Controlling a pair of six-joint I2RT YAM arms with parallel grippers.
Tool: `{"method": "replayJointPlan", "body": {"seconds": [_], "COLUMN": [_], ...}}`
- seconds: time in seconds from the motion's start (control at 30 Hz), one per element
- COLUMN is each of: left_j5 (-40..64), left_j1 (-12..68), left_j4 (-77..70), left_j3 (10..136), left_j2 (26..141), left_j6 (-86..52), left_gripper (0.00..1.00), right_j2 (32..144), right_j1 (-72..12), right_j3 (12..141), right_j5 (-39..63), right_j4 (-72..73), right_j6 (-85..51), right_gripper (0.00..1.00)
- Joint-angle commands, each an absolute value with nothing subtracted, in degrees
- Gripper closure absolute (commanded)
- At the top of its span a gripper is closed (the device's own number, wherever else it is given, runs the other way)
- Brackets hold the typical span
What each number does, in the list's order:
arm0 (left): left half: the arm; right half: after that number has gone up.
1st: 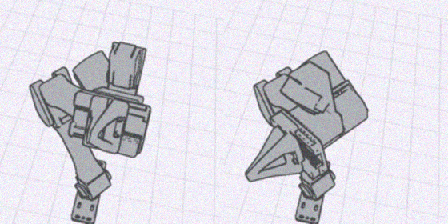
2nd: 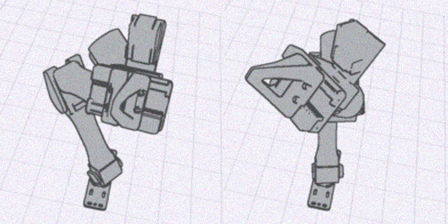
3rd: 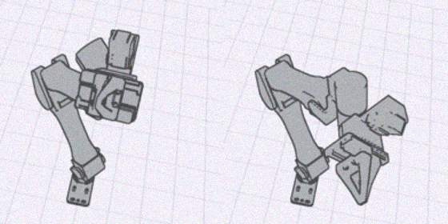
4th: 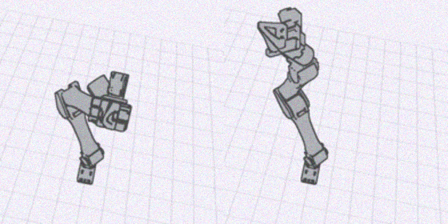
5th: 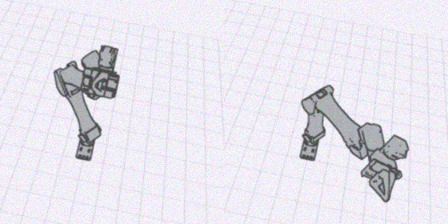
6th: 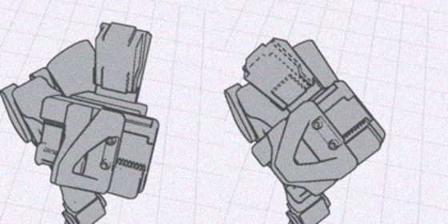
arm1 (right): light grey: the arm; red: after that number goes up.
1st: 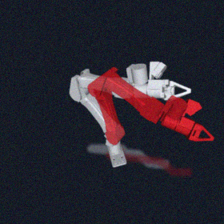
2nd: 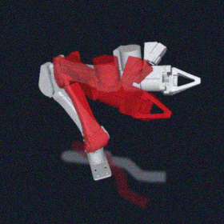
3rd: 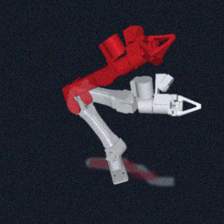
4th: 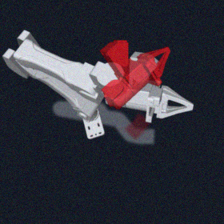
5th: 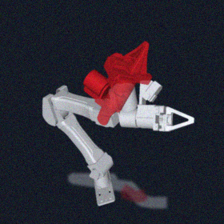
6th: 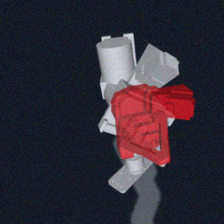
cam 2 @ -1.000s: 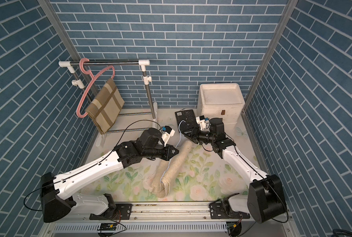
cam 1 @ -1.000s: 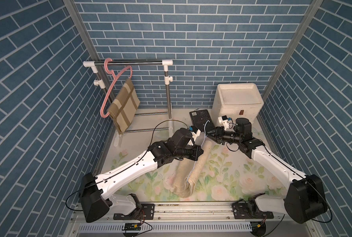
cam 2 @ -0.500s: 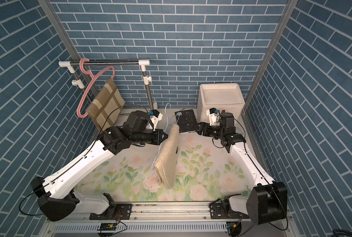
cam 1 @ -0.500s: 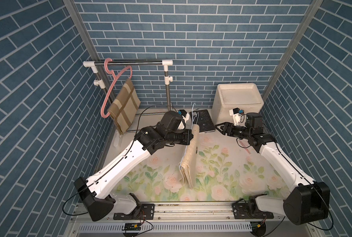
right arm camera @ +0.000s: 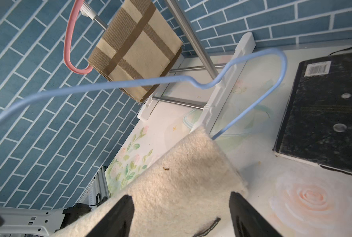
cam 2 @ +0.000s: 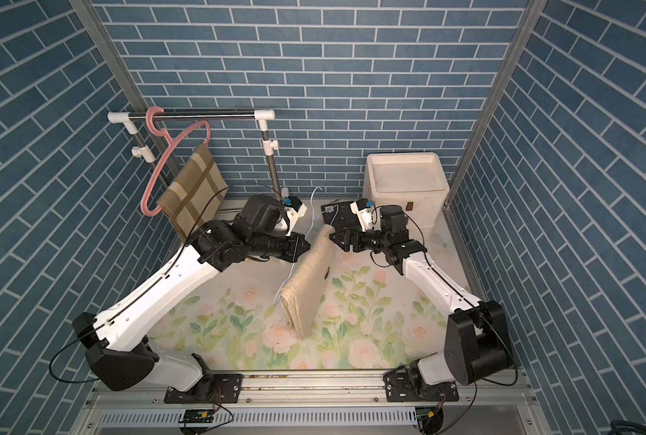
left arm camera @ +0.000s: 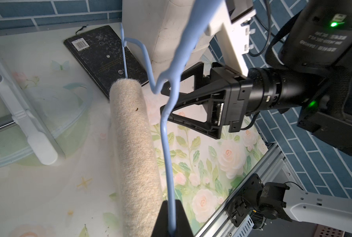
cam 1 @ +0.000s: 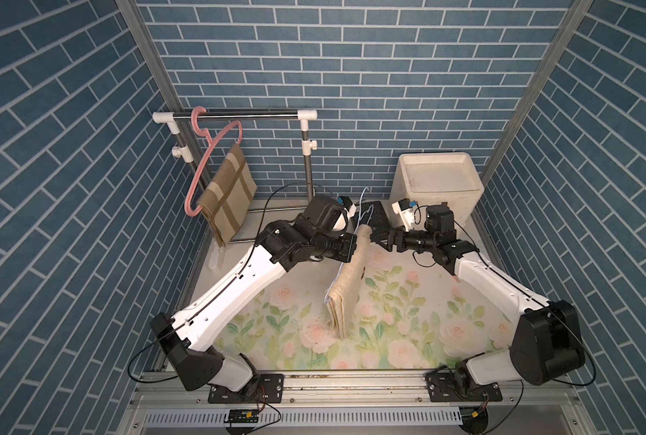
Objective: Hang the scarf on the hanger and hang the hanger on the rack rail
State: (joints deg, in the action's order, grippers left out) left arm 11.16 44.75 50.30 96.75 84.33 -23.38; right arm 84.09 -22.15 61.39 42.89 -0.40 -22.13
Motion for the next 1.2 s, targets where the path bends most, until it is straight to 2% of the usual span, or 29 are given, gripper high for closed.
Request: {"method": "replayJointPlan", "body": {"seconds": [0.0, 0.1, 0.23, 0.6, 0.7, 0.8, 0.83, 0.9, 0.97, 1.17], "left_j5": [11.1, 11.6, 12.6, 13.9, 14.0, 13.6, 13.5, 13.5, 13.6, 13.6], "left_j1": [44.5, 44.5, 44.5, 44.5, 44.5, 44.5, 44.5, 44.5, 44.5, 44.5], "left_j4": [48.4, 48.4, 48.0, 46.0, 45.9, 46.3, 46.4, 46.4, 46.3, 46.1], "left_j3": [98.5, 98.2, 97.8, 96.1, 96.1, 96.2, 96.1, 95.9, 95.7, 95.3], "left_j2": [83.1, 82.9, 82.5, 81.5, 81.5, 81.6, 81.5, 81.4, 81.3, 80.8], "left_j6": [-22.1, -21.9, -21.3, -20.5, -20.1, -20.0, -20.0, -20.0, -20.0, -20.0], "left_gripper": [1.00, 1.00, 1.00, 1.00, 1.00, 1.00, 1.00, 1.00, 1.00, 1.00], "right_j2": [85.8, 87.5, 90.5, 95.6, 96.2, 97.0, 97.2, 97.4, 97.6, 98.2], "right_j1": [-22.3, -21.9, -18.7, -18.5, -18.6, -18.6, -18.5, -18.4, -18.2, -18.2], "right_j3": [64.0, 64.4, 63.1, 63.7, 63.3, 64.0, 64.2, 64.7, 65.2, 66.6], "right_j5": [42.6, 43.7, 52.0, 61.7, 63.6, 64.2, 64.2, 63.5, 63.4, 63.5], "right_j4": [2.4, 4.5, 12.4, 16.9, 20.2, 20.6, 20.1, 19.0, 18.6, 18.4], "right_j6": [-22.0, -21.2, -24.9, -28.9, -31.1, -31.9, -31.6, -30.5, -29.9, -30.2], "right_gripper": [0.22, 0.17, 0.16, 0.33, 0.43, 0.62, 0.64, 0.60, 0.64, 1.00]}}
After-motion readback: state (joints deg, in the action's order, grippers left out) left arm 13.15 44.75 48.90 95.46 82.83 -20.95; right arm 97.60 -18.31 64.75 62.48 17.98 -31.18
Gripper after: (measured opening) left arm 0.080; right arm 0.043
